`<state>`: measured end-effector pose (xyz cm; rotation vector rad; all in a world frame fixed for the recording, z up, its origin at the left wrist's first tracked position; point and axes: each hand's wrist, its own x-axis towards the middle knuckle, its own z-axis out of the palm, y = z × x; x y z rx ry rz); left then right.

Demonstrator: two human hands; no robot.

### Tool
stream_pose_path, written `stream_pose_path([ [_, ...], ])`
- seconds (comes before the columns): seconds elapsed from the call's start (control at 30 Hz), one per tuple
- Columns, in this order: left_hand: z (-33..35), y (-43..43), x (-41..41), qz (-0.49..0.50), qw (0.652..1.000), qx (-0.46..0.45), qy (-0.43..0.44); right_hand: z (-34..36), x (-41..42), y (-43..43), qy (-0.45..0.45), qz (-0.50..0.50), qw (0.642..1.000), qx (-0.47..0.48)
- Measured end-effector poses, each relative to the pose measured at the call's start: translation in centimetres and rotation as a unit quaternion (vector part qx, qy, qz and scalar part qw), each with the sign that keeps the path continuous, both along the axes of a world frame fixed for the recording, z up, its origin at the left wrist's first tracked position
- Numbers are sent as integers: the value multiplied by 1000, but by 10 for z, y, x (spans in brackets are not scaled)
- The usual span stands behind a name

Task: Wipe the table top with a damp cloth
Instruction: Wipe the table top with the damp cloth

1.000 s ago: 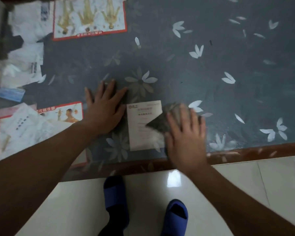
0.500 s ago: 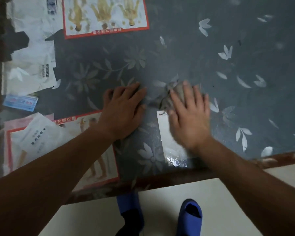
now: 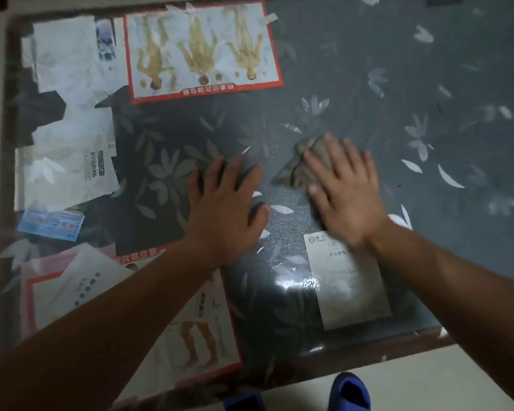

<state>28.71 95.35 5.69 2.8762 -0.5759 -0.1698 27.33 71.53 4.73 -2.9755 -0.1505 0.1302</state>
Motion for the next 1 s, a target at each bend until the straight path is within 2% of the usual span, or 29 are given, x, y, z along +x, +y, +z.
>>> stream_pose_path([
  [0.07, 0, 7, 15, 16, 1000, -12, -15, 4, -6, -4, 31, 74, 997, -8],
  [0.1, -1, 9, 23, 25, 999, -16, -17, 5, 5, -10, 38, 63, 997, -5],
  [0.23, -9, 14, 41, 36, 999, -11, 13, 3, 85, -17, 27, -152, 988, 21],
  [0.3, -12, 16, 44, 26, 999, -8, 19, 1, 112, -4, 25, -182, 982, 33],
  [0.37, -12, 18, 45, 23, 999, -13, 27, 0, 111, 16, 12, -141, 989, 33],
  [0.47, -11, 20, 46, 14, 999, -6, 36, 1, 70, 34, 1, -5, 1000, 30],
  [0.57, -11, 19, 47, 10, 999, -2, 35, 4, 65, 11, 30, 74, 997, 13],
  [0.6, -12, 19, 47, 9, 999, -2, 33, 4, 78, 2, 25, 52, 998, 6],
  [0.7, -12, 19, 46, 12, 999, -8, 34, 2, 129, -6, 20, -111, 993, 22],
  [0.77, -11, 20, 47, 14, 999, -15, 39, 0, 137, 8, 11, -145, 989, 35],
  [0.9, -7, 20, 48, 19, 998, -30, 53, 2, 73, 25, -9, 24, 999, 19],
  [1.0, -10, 21, 47, 9, 999, -22, 44, 3, 36, 7, 21, 143, 989, -4],
])
